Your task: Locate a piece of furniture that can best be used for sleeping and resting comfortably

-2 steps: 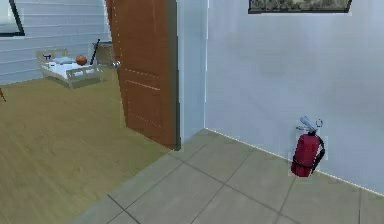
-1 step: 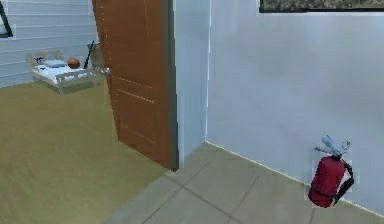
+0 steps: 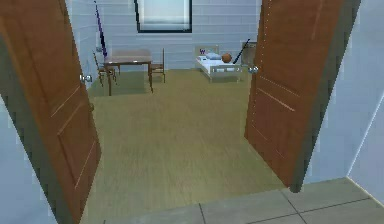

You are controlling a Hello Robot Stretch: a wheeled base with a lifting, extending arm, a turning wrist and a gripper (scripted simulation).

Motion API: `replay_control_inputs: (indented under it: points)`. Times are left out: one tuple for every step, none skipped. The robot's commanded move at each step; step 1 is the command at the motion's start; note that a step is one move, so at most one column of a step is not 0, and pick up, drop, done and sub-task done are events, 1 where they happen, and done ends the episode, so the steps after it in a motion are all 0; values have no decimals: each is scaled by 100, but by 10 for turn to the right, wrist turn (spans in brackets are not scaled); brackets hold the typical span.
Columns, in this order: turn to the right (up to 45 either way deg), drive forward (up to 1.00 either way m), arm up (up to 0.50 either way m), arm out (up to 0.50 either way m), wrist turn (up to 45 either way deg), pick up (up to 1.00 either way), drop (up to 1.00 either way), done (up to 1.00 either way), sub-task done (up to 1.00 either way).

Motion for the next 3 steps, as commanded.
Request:
replay_control_inputs:
  points:
    - [0,100,0,0,0,0,0,0,0]
    - [0,100,0,0,0,0,0,0,0]
    - [0,100,0,0,0,0,0,0,0]
